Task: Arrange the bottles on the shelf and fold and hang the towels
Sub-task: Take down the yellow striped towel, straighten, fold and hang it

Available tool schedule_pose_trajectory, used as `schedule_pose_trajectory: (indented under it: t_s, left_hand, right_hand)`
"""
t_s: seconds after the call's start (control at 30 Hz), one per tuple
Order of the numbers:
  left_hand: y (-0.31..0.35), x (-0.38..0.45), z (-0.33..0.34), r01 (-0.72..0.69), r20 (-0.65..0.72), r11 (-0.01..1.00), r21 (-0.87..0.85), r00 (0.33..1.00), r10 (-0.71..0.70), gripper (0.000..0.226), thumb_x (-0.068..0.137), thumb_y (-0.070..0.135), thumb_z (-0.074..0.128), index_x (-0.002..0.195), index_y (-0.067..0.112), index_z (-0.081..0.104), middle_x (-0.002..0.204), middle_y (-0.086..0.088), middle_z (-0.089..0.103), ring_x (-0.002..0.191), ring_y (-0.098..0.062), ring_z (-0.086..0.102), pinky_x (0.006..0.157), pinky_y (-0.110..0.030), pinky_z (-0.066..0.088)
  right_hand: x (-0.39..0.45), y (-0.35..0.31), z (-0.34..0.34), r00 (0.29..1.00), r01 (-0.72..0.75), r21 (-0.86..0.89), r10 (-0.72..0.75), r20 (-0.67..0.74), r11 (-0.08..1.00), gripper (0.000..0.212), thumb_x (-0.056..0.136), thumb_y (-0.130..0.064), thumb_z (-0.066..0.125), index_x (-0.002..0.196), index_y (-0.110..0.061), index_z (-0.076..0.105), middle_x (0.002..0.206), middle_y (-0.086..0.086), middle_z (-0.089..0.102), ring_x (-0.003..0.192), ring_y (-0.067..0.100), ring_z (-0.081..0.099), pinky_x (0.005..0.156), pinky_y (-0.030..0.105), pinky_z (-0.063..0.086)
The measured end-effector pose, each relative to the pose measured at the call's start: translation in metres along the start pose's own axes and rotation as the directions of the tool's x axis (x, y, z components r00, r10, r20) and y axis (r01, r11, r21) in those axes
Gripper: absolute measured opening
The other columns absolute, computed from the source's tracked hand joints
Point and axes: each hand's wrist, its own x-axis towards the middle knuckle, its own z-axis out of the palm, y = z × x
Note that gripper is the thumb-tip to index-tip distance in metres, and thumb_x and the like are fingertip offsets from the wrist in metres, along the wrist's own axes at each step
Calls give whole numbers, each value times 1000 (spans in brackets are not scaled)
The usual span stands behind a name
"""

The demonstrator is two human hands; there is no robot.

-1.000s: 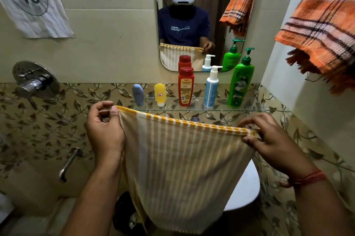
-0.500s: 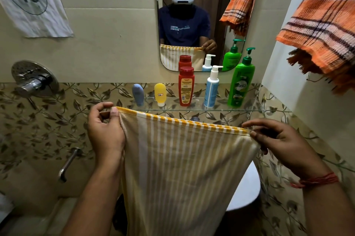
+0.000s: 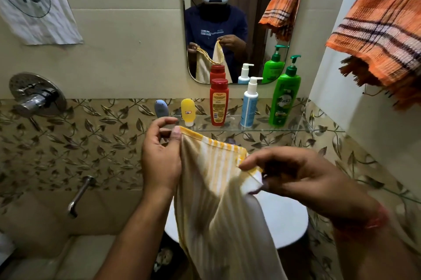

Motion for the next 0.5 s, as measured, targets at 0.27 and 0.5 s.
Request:
schedule_pose_trajectory:
  t_s: [0.27,0.5]
  left_hand:
    - [22,-26,23,61,221,986,-158,975,-25,20,93,14,67,101,32,66,88,-10,67,73,-13,66,63,-27,56]
    - [25,-35,26,115,274,969,-218,960,-52,17,93,17,69,99,32,68,90,-9,71,90,-37,69,79,-56,59]
  right_hand:
    - [42,1,29,969,66,-749,-220,-108,659,19,86,-10,72,91,-27,65,95,-13,52,91,1,52,75,12,42]
    - [53,22,45,900,-35,-635,-252,-355,772,17,91,-16,68,93,-26,54,80,-13,58,76,2,58,63,11,41]
